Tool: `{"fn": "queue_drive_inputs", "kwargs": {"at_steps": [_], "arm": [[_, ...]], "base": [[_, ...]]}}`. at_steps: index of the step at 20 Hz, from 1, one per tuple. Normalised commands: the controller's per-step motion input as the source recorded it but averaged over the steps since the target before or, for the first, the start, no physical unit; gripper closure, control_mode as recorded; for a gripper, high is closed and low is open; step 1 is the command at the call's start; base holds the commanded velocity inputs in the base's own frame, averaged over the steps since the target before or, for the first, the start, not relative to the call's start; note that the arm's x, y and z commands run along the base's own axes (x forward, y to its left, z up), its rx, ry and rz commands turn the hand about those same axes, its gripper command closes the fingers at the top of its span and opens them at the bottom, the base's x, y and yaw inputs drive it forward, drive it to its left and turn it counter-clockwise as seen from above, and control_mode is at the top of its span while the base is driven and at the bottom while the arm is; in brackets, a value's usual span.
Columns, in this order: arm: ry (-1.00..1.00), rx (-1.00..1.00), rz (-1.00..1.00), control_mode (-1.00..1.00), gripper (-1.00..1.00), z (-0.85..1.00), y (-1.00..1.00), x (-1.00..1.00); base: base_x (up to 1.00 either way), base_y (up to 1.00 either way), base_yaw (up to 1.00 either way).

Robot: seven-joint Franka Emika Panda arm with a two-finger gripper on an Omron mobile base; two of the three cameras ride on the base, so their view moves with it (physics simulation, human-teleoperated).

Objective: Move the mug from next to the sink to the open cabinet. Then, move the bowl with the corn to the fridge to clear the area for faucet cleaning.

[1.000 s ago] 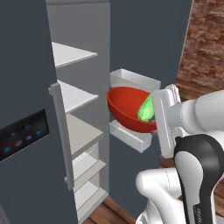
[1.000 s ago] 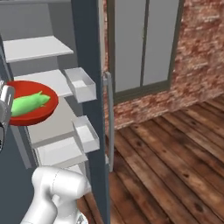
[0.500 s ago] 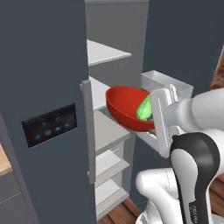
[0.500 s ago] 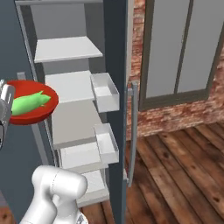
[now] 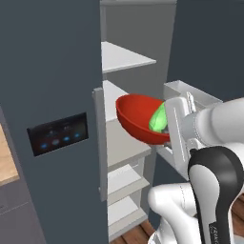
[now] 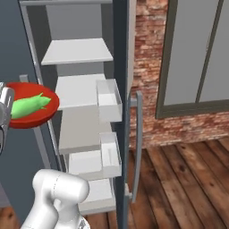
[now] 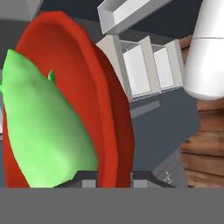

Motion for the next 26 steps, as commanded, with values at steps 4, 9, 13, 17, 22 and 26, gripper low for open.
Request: {"fn": "queue_drive_inputs", "kwargs": {"at_steps": [4, 9, 13, 17, 22, 26], "arm": [[0.00, 0.00, 0.00, 1.00, 1.00, 0.00, 0.00, 0.00], [0.00, 0.00, 0.00, 1.00, 1.00, 0.00, 0.00, 0.00], [0.00, 0.00, 0.00, -1.00, 1.00, 0.05, 0.00, 0.19], [0.00, -0.11, -0.02, -1.00, 1.00, 0.55, 0.00, 0.40], [-0.06, -0.13, -0.13, -1.00, 1.00, 0.73, -0.01, 0.03], [-0.14, -0.10, -0.04, -1.00, 1.00, 0.41, -0.25, 0.10]], "base": [[0.47, -0.42, 0.11], [0.79, -0.11, 0.03], [0.59, -0.14, 0.00], [0.00, 0.00, 0.00], [0.00, 0.00, 0.00], [0.00, 0.00, 0.00]]}}
